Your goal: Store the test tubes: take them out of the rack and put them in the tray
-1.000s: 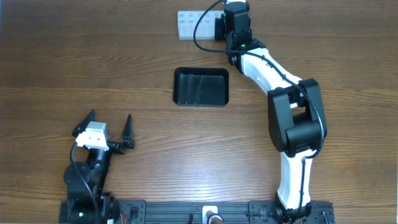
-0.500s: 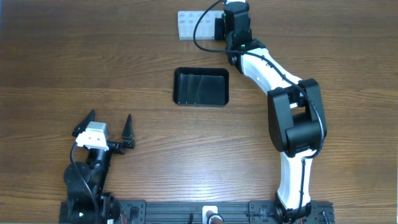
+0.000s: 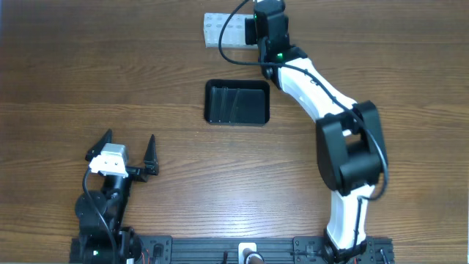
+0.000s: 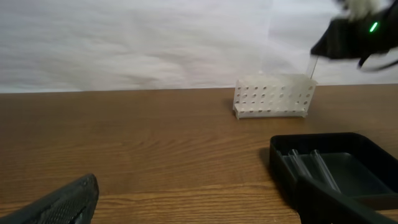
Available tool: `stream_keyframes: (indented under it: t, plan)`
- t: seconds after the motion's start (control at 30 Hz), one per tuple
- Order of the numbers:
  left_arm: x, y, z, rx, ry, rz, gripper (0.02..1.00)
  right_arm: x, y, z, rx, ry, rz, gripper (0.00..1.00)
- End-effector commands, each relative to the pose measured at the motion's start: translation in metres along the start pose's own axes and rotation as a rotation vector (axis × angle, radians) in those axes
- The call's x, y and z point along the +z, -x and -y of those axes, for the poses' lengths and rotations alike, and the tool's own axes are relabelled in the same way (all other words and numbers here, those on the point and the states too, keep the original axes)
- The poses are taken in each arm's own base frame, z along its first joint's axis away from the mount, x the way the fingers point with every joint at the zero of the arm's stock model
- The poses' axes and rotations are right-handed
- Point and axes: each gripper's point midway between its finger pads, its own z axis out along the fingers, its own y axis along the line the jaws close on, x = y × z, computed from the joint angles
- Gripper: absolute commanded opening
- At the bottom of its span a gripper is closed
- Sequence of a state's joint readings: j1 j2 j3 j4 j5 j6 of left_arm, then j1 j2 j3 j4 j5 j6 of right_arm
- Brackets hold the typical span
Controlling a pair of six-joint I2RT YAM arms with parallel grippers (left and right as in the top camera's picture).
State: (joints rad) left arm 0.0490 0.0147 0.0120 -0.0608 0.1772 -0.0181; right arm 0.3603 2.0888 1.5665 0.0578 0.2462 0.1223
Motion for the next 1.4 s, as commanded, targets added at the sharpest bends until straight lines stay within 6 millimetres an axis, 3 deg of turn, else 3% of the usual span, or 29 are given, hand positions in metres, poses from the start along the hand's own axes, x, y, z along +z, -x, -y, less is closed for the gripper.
stream_keyframes:
  t: [0.03,0.13,0.23,0.37,0.47,0.67,0.87,1.1,1.4]
  plan:
    - [0.0,-0.001,0.002,0.011,-0.014,0.002,0.998,-0.07,0.095,0.008,0.021,-0.012,0.193,0.08]
    - [0.0,-0.001,0.002,0.012,-0.014,0.003,1.0,-0.104,0.124,0.011,0.029,-0.003,0.247,0.077]
    - [0.0,-0.001,0.002,0.012,-0.014,0.003,1.0,-0.145,0.134,0.01,0.027,0.014,0.219,0.047]
    - [0.0,-0.001,0.002,0.012,-0.014,0.003,0.998,-0.17,0.103,0.003,0.052,0.032,0.064,0.018]
    - [0.0,-0.001,0.002,0.012,-0.014,0.002,1.0,-0.176,0.055,-0.003,0.104,0.053,-0.135,0.016]
    - [0.0,-0.001,0.002,0.012,-0.014,0.003,1.0,-0.175,-0.033,-0.026,0.152,0.155,-0.454,0.012]
    - [0.0,-0.001,0.002,0.012,-0.014,0.003,1.0,-0.154,-0.088,-0.026,0.228,0.113,-0.532,0.016]
    - [0.0,-0.001,0.002,0.012,-0.014,0.002,1.0,-0.136,-0.128,-0.026,0.243,0.099,-0.555,0.034]
    - [0.0,-0.001,0.002,0.012,-0.014,0.003,1.0,-0.118,-0.158,-0.026,0.229,0.077,-0.605,0.053]
